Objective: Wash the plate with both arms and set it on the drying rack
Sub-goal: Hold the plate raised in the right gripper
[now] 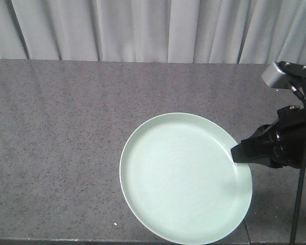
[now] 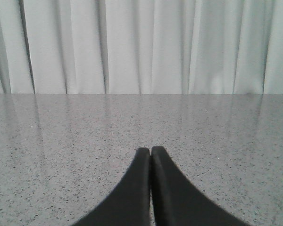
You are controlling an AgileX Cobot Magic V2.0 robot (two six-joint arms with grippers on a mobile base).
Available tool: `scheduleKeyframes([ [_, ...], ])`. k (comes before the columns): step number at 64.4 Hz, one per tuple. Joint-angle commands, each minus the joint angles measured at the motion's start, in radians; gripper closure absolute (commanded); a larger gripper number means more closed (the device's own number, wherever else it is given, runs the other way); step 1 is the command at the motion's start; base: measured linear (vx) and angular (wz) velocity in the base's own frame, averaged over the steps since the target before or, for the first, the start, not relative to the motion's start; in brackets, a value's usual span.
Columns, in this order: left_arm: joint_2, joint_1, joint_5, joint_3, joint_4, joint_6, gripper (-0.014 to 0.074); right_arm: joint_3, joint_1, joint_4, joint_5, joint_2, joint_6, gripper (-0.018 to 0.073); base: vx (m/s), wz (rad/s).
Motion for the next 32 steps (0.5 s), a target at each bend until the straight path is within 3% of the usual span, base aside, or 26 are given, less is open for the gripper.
scheduleKeyframes([
  [1, -0.014, -0.002, -0.075, -0.032, -0.009, -0.004, 0.0603, -0.025, 0.001, 0.041, -0.03, -0.021, -0.011, 0.0564, 0.0, 0.0],
  [32, -0.014, -0.002, -0.075, -0.032, -0.009, -0.004, 0.0603, -0.025, 0.001, 0.044, -0.03, -0.021, -0.011, 0.0564, 0.0, 0.0],
])
